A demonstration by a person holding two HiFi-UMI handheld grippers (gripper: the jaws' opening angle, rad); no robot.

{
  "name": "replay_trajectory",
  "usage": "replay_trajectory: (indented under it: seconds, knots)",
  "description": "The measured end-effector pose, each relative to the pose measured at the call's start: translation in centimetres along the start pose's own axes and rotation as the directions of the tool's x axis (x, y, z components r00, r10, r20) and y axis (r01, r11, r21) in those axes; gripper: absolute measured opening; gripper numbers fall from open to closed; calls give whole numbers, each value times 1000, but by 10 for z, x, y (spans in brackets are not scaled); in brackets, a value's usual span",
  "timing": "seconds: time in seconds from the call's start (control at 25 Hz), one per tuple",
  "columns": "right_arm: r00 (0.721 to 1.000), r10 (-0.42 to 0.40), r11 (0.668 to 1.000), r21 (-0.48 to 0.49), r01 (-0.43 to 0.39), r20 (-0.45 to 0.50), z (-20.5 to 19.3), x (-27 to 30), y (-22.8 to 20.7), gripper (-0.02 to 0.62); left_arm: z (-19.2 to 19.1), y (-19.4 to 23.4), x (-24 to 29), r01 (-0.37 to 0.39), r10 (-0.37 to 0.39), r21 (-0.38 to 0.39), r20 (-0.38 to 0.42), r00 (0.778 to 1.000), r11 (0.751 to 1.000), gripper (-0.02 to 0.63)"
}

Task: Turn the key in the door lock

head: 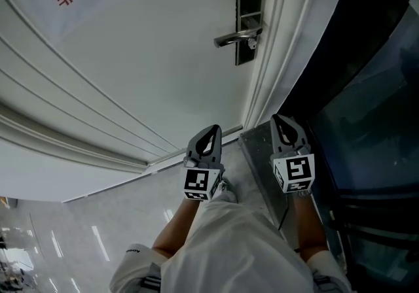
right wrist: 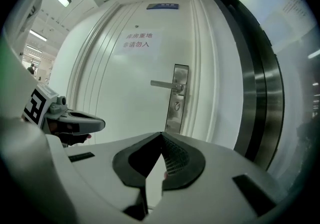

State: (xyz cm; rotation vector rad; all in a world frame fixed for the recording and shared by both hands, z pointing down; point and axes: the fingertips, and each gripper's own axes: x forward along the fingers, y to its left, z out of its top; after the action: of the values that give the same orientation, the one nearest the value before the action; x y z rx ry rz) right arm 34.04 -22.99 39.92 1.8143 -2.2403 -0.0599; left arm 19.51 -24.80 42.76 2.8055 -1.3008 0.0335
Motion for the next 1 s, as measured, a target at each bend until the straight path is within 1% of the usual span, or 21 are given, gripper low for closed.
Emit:
replay_trajectory:
  seconds: [0.2, 0.32, 0.52, 0.68, 0.8, 0.92, 1.0]
  knots:
    - [1000, 7, 998, -63, -8, -5, 18, 34, -10, -9, 13, 9, 29, 11, -11, 5, 16, 1000, 1000, 8]
    - [1000, -2, 990, -138, 0, -13, 26, 54, -20, -9, 24, 15, 42, 17, -17, 16, 41, 999, 1000, 9]
    - [999, -8, 960, -279, -5, -45, 36, 91, -35, 51, 32, 27, 57, 7, -8, 24, 54, 999, 1000, 9]
    - [998, -5, 941, -339, -14, -56, 43, 113, -41, 92, 36, 28, 65, 12, -14, 44, 50, 999, 999, 9]
    - [998, -16, 906, -424, -9, -54, 52, 129, -44, 115, 39, 32, 68, 5, -7, 58, 48, 999, 998, 9]
    - [998, -24, 857, -515, -11, -61, 60, 145, -46, 140, 42, 35, 71, -8, 5, 64, 47, 999, 998, 8]
    - [998, -30, 816, -577, -10, -59, 64, 155, -47, 157, 45, 36, 74, -20, 16, 68, 50, 999, 998, 9]
